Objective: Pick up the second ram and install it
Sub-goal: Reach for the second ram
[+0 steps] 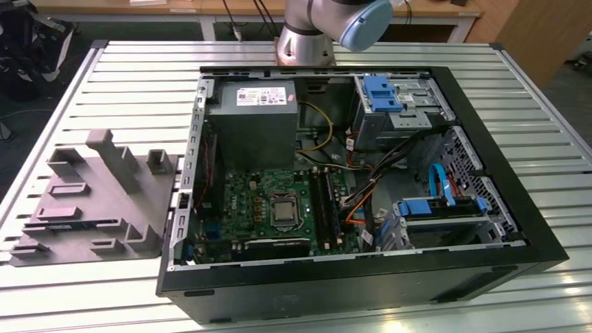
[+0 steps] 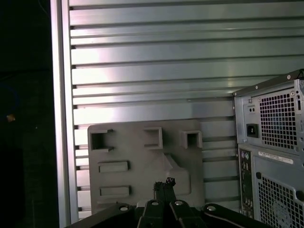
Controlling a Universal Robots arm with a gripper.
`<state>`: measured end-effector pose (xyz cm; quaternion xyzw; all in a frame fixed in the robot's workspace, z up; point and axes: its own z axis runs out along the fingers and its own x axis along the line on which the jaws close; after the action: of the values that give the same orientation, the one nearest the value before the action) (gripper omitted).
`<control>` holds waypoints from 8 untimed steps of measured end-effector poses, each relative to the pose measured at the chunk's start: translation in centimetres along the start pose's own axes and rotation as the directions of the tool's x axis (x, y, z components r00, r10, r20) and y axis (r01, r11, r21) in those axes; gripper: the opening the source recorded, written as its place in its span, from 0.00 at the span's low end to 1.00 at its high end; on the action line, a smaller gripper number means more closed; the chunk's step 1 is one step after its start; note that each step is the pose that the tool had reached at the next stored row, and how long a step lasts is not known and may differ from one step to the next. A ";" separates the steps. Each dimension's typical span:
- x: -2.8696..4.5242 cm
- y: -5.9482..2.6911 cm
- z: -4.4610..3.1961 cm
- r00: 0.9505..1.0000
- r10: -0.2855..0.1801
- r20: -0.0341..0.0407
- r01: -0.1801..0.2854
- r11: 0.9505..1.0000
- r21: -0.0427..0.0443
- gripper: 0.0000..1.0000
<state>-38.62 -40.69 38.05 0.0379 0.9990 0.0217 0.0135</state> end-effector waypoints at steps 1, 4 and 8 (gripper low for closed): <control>0.10 -0.08 0.04 1.000 0.000 0.000 0.000 1.000 0.000 0.11; 0.27 -0.18 0.12 1.000 0.000 0.000 0.000 1.000 0.000 0.11; 0.30 -0.18 0.11 1.000 0.000 0.000 0.000 1.000 0.000 0.11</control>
<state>-38.93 -40.84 37.92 0.0378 0.9990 0.0217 0.0136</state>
